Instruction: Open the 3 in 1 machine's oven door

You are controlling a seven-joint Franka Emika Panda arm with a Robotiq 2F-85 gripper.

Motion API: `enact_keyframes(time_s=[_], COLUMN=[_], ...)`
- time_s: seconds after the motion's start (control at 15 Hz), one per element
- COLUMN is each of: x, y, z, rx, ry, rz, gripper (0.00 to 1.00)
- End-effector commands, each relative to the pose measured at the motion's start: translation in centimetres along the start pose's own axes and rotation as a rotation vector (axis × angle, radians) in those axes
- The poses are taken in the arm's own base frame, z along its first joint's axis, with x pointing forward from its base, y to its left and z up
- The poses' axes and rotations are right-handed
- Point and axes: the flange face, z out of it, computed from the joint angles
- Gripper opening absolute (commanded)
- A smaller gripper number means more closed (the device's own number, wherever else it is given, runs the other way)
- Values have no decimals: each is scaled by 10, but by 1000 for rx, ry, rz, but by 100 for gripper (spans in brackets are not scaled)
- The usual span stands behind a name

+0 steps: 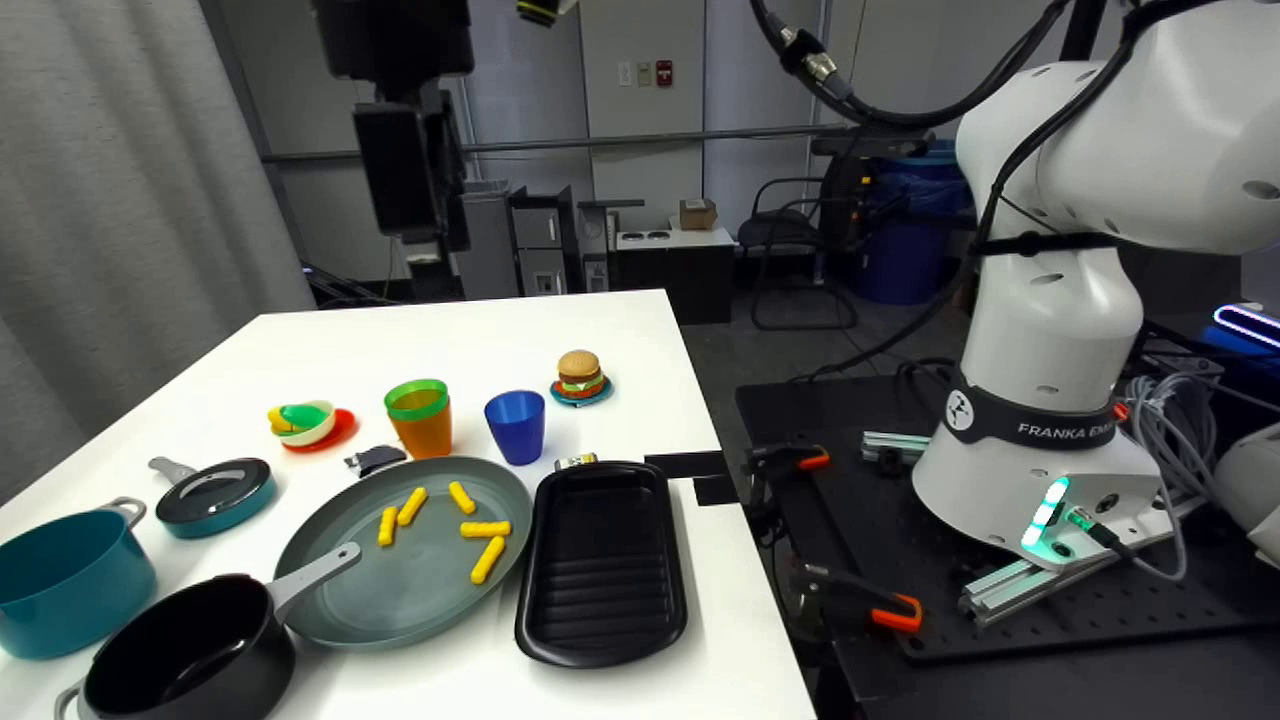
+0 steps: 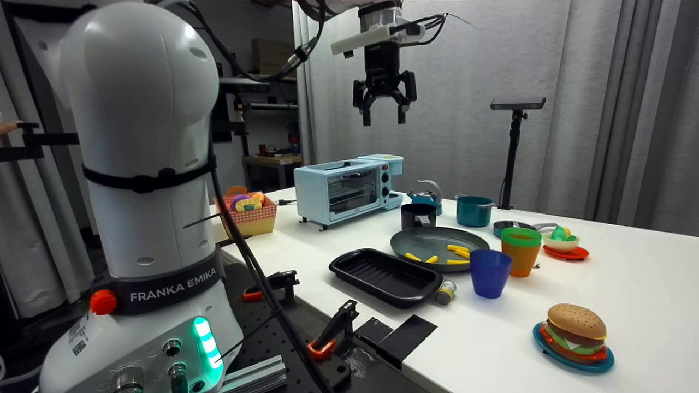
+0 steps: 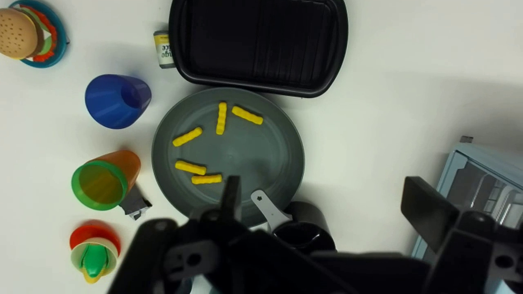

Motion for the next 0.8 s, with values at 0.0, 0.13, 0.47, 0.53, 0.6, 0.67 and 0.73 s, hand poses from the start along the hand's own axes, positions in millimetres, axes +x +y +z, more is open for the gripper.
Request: enact_keyframes(time_s=[0.0, 0.13, 0.47, 0.53, 0.6, 0.67, 0.73], x=[31, 45, 81, 88, 95, 102, 108], y=[-16, -23, -32, -33, -35, -37, -39], z=[2, 5, 14, 16, 17, 19, 21], rx=[8, 9, 12, 14, 17, 22, 24], ry=[7, 5, 0, 0, 1, 1, 2], rz=[-8, -14, 3, 11, 18, 24, 29], gripper=[100, 100, 100, 100, 100, 100, 100])
